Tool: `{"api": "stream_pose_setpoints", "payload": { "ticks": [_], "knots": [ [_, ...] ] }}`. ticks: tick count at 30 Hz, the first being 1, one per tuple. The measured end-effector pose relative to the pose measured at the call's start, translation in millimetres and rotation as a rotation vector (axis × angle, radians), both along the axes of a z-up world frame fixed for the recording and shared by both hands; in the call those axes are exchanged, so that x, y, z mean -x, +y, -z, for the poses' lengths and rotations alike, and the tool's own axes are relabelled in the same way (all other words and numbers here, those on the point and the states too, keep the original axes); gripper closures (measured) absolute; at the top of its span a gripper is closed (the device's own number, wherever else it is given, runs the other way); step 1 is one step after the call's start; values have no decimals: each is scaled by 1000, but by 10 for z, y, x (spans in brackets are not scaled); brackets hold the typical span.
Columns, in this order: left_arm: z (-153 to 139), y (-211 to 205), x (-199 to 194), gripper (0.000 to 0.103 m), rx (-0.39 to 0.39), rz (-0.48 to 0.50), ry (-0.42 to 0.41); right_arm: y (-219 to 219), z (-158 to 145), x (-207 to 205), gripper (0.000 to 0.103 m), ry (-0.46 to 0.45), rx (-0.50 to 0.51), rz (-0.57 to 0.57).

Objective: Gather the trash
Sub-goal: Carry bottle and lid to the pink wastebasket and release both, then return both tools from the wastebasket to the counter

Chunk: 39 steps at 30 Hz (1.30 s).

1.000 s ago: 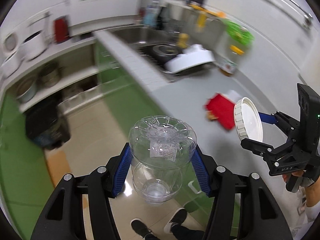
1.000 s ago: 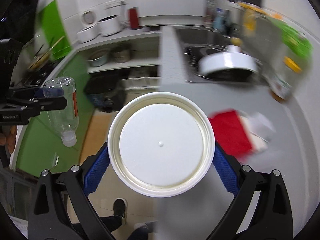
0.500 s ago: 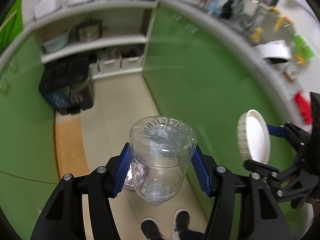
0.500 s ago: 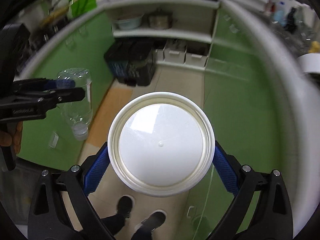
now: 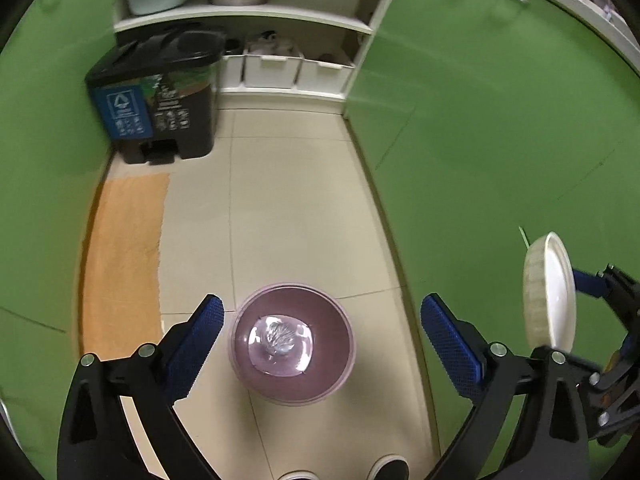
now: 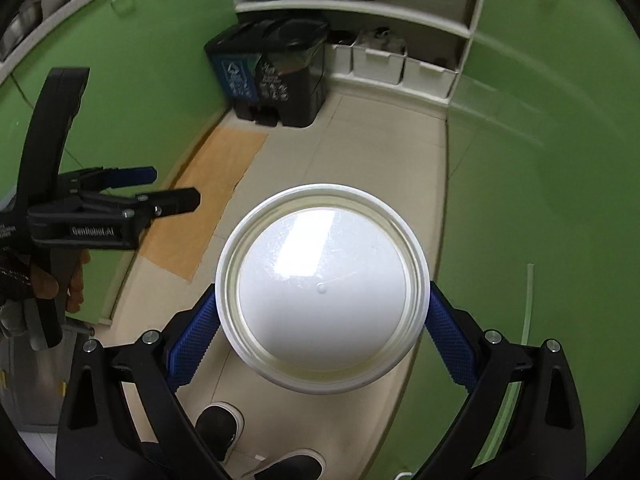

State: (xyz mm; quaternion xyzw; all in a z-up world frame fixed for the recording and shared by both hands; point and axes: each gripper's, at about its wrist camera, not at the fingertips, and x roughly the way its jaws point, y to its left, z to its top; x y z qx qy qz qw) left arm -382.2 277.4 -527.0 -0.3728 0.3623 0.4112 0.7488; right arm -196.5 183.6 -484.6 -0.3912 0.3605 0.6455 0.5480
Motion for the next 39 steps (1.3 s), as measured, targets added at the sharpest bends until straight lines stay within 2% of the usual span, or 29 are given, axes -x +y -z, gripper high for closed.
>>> {"api": "stream_pose_setpoints", "payload": {
  "ticks": [14,16,23,26,30,33,39],
  "knots": [
    [-187,-30,972,7,-33,-171,-9,473,880,703,8,62,84,-136],
    [-192,-54,1067,7,-37,-187,-9,551,960,777,4,64,98,-142],
    [-298,-142,1134,7,-39,-194,-3,562,814,791,3,59,95,-119],
    [-490,-198,1052,7,-33,-175,0,474,545,729,3,59,88,-97],
    [-919,-305,920,7,-20,-134,-4,258,-164,577,3,54,69,-54],
    [-1460,-432,784,7,-9,-90,-5,75,-765,419,3,52,55,-15],
    [-2812,-745,386,7,-5,38,12,-517,-2487,-61,3,53,19,129]
  ]
}}
